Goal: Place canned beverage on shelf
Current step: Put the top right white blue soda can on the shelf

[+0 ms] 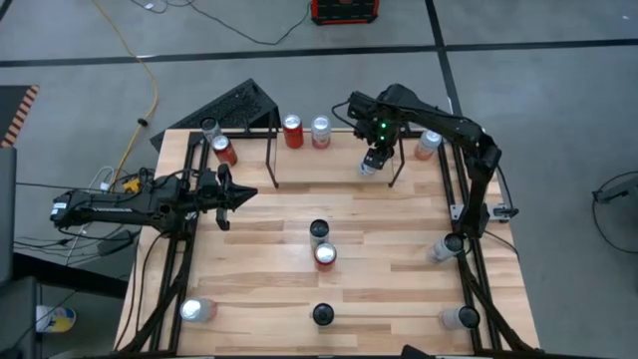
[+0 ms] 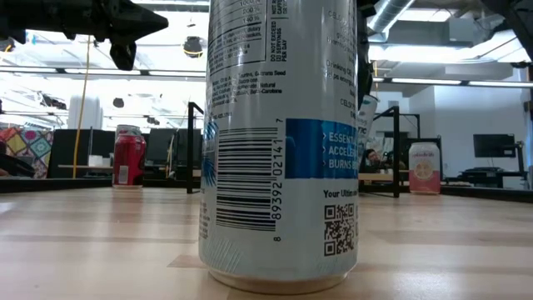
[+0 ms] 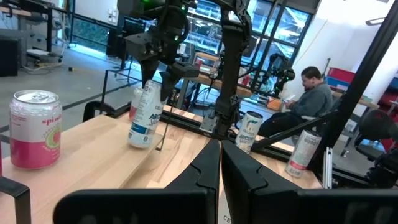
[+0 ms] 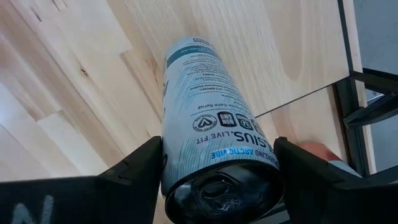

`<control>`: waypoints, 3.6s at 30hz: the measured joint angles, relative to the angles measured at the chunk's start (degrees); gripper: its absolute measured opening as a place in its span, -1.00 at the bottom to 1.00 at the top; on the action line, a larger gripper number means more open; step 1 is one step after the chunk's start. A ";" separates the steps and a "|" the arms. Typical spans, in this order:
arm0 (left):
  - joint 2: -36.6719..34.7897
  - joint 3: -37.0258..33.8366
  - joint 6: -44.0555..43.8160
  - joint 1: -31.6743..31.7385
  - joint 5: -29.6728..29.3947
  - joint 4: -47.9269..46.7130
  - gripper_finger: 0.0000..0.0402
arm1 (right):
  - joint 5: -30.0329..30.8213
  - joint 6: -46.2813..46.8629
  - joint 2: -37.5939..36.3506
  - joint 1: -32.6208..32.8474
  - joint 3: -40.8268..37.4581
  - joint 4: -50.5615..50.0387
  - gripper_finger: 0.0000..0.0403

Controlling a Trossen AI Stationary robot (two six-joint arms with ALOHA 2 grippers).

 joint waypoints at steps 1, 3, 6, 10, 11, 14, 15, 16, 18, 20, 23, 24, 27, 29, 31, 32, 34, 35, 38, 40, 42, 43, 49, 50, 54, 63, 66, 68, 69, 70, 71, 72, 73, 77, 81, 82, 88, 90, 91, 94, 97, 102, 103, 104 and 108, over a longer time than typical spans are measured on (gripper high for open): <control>0.00 0.00 0.02 0.00 0.00 0.00 -1.00 | 0.00 0.02 0.00 0.00 0.00 -0.01 0.29; 0.02 0.00 0.02 0.00 -0.02 0.00 -1.00 | 0.00 0.28 0.00 0.00 0.00 0.00 0.29; 0.00 0.00 0.05 0.02 0.00 0.00 -1.00 | 0.00 0.44 0.00 0.00 0.00 -0.01 0.29; 0.00 0.00 0.06 0.01 0.00 0.00 -1.00 | -0.02 1.05 0.00 0.04 0.00 0.04 0.30; 0.02 0.00 0.07 0.02 0.00 0.00 -1.00 | -0.02 1.26 0.00 0.04 0.00 0.04 0.30; 0.00 0.00 0.07 0.01 0.00 0.00 -1.00 | -0.04 1.53 0.00 0.08 0.00 0.54 0.30; 0.00 0.00 0.07 0.02 0.00 0.00 -1.00 | -0.02 1.53 0.00 0.16 0.00 1.04 0.30; 0.01 0.00 0.07 0.01 0.00 0.00 -1.00 | 0.02 1.49 0.00 0.26 0.00 1.63 0.30; 0.01 0.00 0.07 0.01 0.00 0.00 -1.00 | 0.04 0.60 0.00 0.31 0.00 2.97 0.30; 0.00 0.00 0.09 0.00 0.03 0.00 -1.00 | 0.01 -0.81 0.00 0.32 0.00 4.06 0.30; 0.02 0.00 0.09 0.02 0.43 0.00 -1.00 | 0.03 -1.42 0.00 0.67 0.00 5.78 0.30; 0.01 0.00 0.10 0.01 0.44 0.00 -1.00 | 0.04 -1.47 0.00 0.81 0.00 6.21 0.30; 0.01 0.00 0.16 0.01 0.45 0.00 -1.00 | 0.04 -1.49 0.00 1.43 0.00 6.78 0.30; 0.02 0.00 0.89 0.00 0.46 0.00 -1.00 | 0.02 -1.50 0.00 1.91 0.00 6.68 0.30; 0.02 0.00 1.18 0.02 0.48 0.00 -1.00 | 0.01 -1.52 0.00 2.37 0.00 6.51 0.30; 0.02 0.00 1.20 0.00 0.46 0.00 -1.00 | 0.02 -1.51 0.00 2.50 0.00 6.52 0.30; 0.01 0.00 1.22 0.01 0.47 0.00 -1.00 | 0.02 -1.49 0.00 2.71 0.00 6.62 0.30; 0.02 0.00 1.23 0.00 0.46 0.00 -1.00 | 0.02 -1.51 0.00 2.79 0.00 6.67 0.30; 0.01 0.00 1.23 0.01 0.46 0.00 -1.00 | 0.47 -1.08 0.00 3.27 0.00 6.94 0.30; 0.02 0.00 1.23 0.01 0.46 -0.01 -1.00 | 1.95 -0.45 0.00 3.56 0.00 7.23 0.30; 0.00 0.00 1.20 0.00 0.46 0.00 -1.00 | 3.39 0.35 0.00 3.87 0.00 7.39 0.30; 0.00 0.00 1.23 0.00 0.46 0.00 -1.00 | 3.81 0.46 0.00 3.85 0.00 7.39 0.31; 0.01 0.00 1.12 0.00 0.46 0.00 -1.00 | 4.04 0.64 0.00 3.99 0.00 8.06 0.43; 0.01 0.00 1.09 0.01 0.46 -0.01 -1.00 | 4.34 0.63 -0.02 4.11 0.02 8.40 0.47; 0.02 0.00 1.07 0.00 0.46 0.00 -1.00 | 4.51 0.34 -0.04 4.17 0.07 8.77 0.62; 0.01 0.00 1.03 0.01 0.44 0.00 -1.00 | 10.54 -3.84 -0.25 5.47 2.15 9.27 0.87; 0.01 0.00 0.98 0.01 0.44 -0.01 -1.00 | 10.54 -2.46 -0.35 5.73 4.90 9.01 0.87; 0.02 0.00 0.95 0.01 0.44 0.00 -1.00 | 10.54 -0.55 -0.35 5.73 6.59 7.83 0.87; 0.01 0.00 0.90 0.01 0.44 0.00 -1.00 | 10.54 0.98 -0.35 5.73 7.25 7.17 0.88; 0.01 0.00 0.89 0.01 0.45 0.00 -1.00 | 10.52 3.18 -0.36 5.69 7.84 6.41 0.88; 0.01 0.00 0.88 0.01 0.47 0.00 -1.00 | 10.51 5.75 -0.37 5.48 8.39 5.45 0.88; 0.02 0.00 0.88 0.02 0.57 0.00 -1.00 | 10.51 8.28 -0.37 5.21 8.71 4.36 0.88; 0.02 0.00 0.88 0.02 0.59 0.00 -1.00 | 10.51 11.01 -0.37 5.00 8.83 3.37 0.88; 0.00 0.00 0.90 0.02 0.60 -0.01 -1.00 | 10.54 21.73 -0.57 3.79 8.75 1.22 0.87; 0.02 0.00 1.07 0.02 1.01 -0.02 -1.00 | 10.55 25.11 -0.74 3.75 8.74 1.48 0.87; 0.00 0.00 1.08 0.02 1.34 -0.02 -1.00 | 10.49 25.47 -0.74 3.84 8.74 1.76 0.87; 0.00 0.00 1.12 0.02 2.03 -0.02 -1.00 | 9.58 29.32 -0.74 4.10 8.72 1.82 0.87; 0.02 0.00 1.29 0.00 2.03 -0.02 -1.00 | 9.44 30.59 -0.74 4.34 8.72 1.88 0.87; 0.00 0.00 1.62 0.00 2.03 -0.02 -1.00 | 9.42 31.14 -0.74 4.48 8.72 1.87 0.87; 0.00 0.00 2.21 0.00 2.01 -0.02 -1.00 | 9.26 32.18 -0.40 4.61 8.72 1.96 0.87; 0.00 0.00 2.21 0.02 2.02 -0.02 -1.00 | 9.34 32.01 -0.31 4.94 7.60 3.57 0.87; 0.02 0.00 2.23 0.02 3.30 -0.02 -1.00 | 10.39 34.20 -0.31 5.31 4.56 3.66 0.87; 0.02 0.00 2.22 0.02 3.50 -0.02 -1.00 | 10.33 34.81 -0.31 5.13 3.62 3.82 0.87; 0.01 0.00 2.22 0.02 3.54 -0.02 -1.00 | 10.32 35.17 -0.29 4.93 2.70 4.20 0.87; 0.01 0.00 2.22 0.02 3.54 -0.02 -1.00 | 10.29 35.32 -0.26 4.75 -0.67 7.40 0.87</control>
